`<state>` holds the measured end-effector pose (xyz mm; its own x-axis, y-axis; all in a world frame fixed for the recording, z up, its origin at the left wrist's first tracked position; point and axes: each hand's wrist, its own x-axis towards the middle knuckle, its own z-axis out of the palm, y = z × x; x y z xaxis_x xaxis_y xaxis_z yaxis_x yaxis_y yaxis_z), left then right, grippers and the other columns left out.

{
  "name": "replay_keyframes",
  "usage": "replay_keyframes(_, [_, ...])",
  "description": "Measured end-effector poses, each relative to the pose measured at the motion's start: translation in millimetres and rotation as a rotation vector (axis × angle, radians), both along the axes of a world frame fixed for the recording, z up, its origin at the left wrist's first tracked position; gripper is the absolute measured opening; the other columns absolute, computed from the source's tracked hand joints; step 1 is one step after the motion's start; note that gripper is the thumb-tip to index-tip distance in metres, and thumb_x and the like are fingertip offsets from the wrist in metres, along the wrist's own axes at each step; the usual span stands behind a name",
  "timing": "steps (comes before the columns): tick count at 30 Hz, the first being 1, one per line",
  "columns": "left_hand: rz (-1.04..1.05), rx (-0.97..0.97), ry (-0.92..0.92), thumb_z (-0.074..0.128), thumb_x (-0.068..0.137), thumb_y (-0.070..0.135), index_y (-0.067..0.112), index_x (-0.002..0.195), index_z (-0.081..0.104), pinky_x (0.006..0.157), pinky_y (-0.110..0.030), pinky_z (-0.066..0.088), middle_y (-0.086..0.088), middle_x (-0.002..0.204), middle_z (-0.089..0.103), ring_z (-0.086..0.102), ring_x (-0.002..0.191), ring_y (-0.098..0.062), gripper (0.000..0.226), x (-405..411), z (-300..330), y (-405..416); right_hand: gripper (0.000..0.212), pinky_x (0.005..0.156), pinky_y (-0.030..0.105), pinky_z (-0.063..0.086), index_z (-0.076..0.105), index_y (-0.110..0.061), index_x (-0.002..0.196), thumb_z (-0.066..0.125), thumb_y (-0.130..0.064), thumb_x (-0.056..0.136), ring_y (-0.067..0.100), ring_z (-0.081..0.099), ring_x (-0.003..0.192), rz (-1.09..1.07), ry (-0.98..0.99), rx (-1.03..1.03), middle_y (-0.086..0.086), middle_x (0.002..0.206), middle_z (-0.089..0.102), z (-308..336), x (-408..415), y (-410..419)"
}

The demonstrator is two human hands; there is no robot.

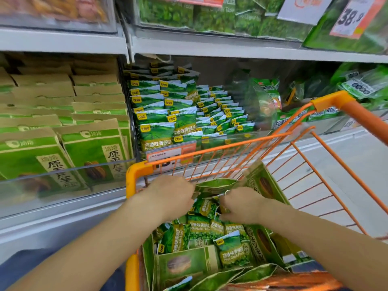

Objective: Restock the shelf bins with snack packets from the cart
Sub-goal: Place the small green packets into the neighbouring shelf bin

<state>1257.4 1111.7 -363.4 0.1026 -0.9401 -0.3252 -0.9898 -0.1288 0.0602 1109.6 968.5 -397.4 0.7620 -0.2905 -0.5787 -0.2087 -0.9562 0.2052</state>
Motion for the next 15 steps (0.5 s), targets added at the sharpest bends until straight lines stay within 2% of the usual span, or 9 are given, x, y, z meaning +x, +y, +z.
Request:
replay_keyframes(2, [0.049,0.095,0.032,0.04,0.101,0.037,0.012,0.12,0.054,0.075,-0.038,0.048,-0.009,0.114,0.06,0.06,0.101,-0.029,0.034,3,-4,-1,0.067,0.079,0.037,0.05,0.042,-0.012,0.139,0.046,-0.059,0.092,0.03,0.059,0.106,-0.054,-0.009,0.039,0.012,0.122,0.058,-18,0,7])
replay_keyframes(4, [0.069,0.124,0.026,0.041,0.101,0.038,0.012,0.119,0.053,0.076,-0.037,0.048,-0.009,0.114,0.06,0.06,0.101,-0.029,0.034,6,-3,-2,0.081,0.089,0.04,0.047,0.019,-0.012,0.151,0.044,-0.06,0.092,0.032,0.049,0.124,-0.06,0.039,0.034,0.014,0.147,0.038,-32,3,17])
replay_keyframes(5, [0.074,0.122,0.02,0.04,0.101,0.038,0.012,0.118,0.053,0.075,-0.037,0.047,-0.009,0.114,0.06,0.059,0.101,-0.029,0.034,6,-2,-2,0.08,0.09,0.041,0.046,0.015,-0.009,0.152,0.043,-0.057,0.094,0.033,0.045,0.127,-0.017,0.059,-0.01,0.014,0.15,0.033,-36,6,22])
replay_keyframes(6, [0.081,0.116,0.025,0.04,0.101,0.038,0.013,0.118,0.053,0.074,-0.036,0.046,-0.008,0.113,0.06,0.059,0.101,-0.029,0.033,6,0,-2,0.072,0.087,0.041,0.046,0.02,-0.006,0.15,0.041,-0.051,0.097,0.033,0.045,0.126,0.036,0.052,-0.054,0.015,0.147,0.037,-37,9,26])
replay_keyframes(7, [0.085,0.113,0.037,0.041,0.101,0.039,0.013,0.118,0.053,0.073,-0.036,0.045,-0.008,0.113,0.06,0.059,0.101,-0.029,0.033,6,1,-2,0.059,0.08,0.039,0.046,0.03,-0.004,0.144,0.038,-0.043,0.1,0.032,0.049,0.12,0.087,0.011,-0.081,0.016,0.139,0.045,-36,12,26])
replay_keyframes(9, [0.08,0.093,0.056,0.041,0.101,0.039,0.014,0.117,0.055,0.069,-0.034,0.044,-0.007,0.108,0.061,0.059,0.099,-0.028,0.033,5,3,-3,0.036,0.066,0.036,0.043,0.046,-0.005,0.126,0.035,-0.031,0.102,0.029,0.058,0.095,0.128,-0.082,-0.082,0.011,0.11,0.06,-24,18,25])
replay_keyframes(11, [0.088,0.027,0.097,0.041,0.101,0.041,0.013,0.114,0.058,0.064,-0.031,0.042,-0.004,0.094,0.06,0.06,0.092,-0.025,0.035,6,6,-4,0.031,0.059,0.031,0.042,0.053,-0.008,0.116,0.039,-0.03,0.099,0.025,0.054,0.073,0.054,-0.141,0.03,0.004,0.084,0.058,-6,19,20])
replay_keyframes(13, [0.124,-0.061,0.179,0.04,0.1,0.047,0.014,0.115,0.059,0.063,-0.031,0.044,-0.002,0.092,0.063,0.06,0.088,-0.022,0.041,9,9,-4,0.028,0.057,0.031,0.042,0.061,-0.008,0.11,0.048,-0.028,0.095,0.026,0.055,0.066,-0.168,-0.243,0.325,0.005,0.072,0.06,18,16,12])
replay_keyframes(15, [0.167,-0.135,0.314,0.041,0.096,0.056,0.021,0.129,0.053,0.078,-0.033,0.05,-0.001,0.112,0.065,0.06,0.101,-0.019,0.05,10,13,-5,0.017,0.056,0.032,0.048,0.064,-0.007,0.095,0.055,-0.021,0.092,0.023,0.062,0.059,-0.499,-0.405,0.772,0.002,0.061,0.063,43,10,6])
